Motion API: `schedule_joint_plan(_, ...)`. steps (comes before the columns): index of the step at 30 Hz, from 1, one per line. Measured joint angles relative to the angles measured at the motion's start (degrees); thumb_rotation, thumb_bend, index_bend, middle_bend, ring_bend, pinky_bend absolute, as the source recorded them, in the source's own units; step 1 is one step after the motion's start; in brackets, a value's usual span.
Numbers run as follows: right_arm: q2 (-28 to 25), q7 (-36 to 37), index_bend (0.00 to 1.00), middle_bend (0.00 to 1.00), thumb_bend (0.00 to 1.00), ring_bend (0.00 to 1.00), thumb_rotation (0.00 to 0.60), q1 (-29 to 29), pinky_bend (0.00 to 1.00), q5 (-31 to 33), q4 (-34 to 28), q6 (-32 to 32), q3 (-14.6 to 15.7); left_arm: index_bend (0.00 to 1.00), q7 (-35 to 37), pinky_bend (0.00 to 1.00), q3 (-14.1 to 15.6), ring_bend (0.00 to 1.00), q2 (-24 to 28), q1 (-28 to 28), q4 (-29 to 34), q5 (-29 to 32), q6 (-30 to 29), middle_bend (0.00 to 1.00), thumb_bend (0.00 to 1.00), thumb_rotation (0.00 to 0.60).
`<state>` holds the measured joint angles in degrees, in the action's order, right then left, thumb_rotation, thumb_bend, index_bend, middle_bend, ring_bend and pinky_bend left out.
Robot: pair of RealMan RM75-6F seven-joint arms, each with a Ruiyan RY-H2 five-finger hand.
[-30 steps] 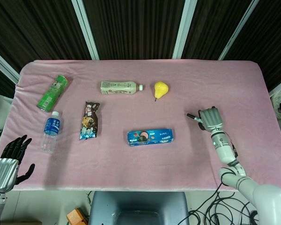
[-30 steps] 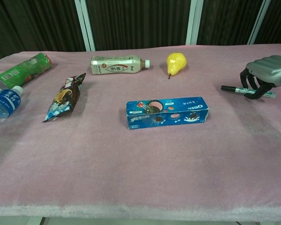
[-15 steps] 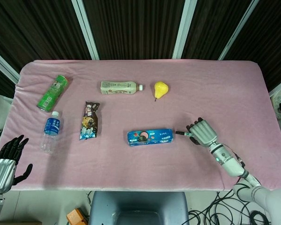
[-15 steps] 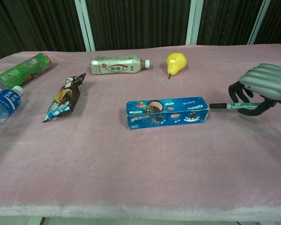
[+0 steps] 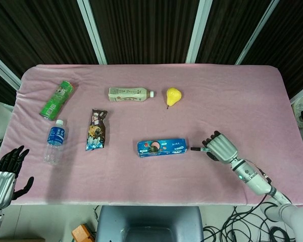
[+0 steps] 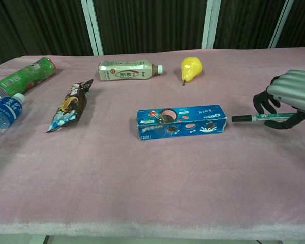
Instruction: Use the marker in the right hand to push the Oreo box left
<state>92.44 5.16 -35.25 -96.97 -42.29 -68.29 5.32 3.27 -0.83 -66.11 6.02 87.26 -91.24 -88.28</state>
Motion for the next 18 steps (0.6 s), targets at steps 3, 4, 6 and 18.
schedule_joint_plan(3,1.18,0.47,0.94,0.73,0.53,0.62,0.600,-1.32,0.51,-0.01,0.99,1.07,-0.56,0.00,-0.21,0.11,-0.05,0.00,-0.07,0.18,0.02,0.15,0.43,0.00,0.38,0.600)
schedule_joint_plan(4,1.62,0.40,0.94,0.73,0.53,0.62,0.600,-1.81,0.51,-0.14,1.29,1.39,-0.69,0.00,-0.26,0.11,-0.07,0.00,-0.09,0.23,0.02,0.21,0.52,0.00,0.38,0.600)
schedule_joint_plan(6,2.08,0.01,0.94,0.73,0.53,0.62,0.600,-2.29,0.51,-0.37,1.58,1.72,-0.77,0.00,-0.25,0.11,-0.12,0.00,-0.08,0.24,0.00,0.30,0.57,0.00,0.38,0.600)
schedule_joint_plan(18,5.43,-1.02,0.94,0.73,0.53,0.62,0.600,-4.62,0.51,-0.35,2.90,3.83,-1.74,0.00,0.09,0.11,-0.20,0.00,0.08,0.10,-0.05,0.55,0.56,0.00,0.38,0.600)
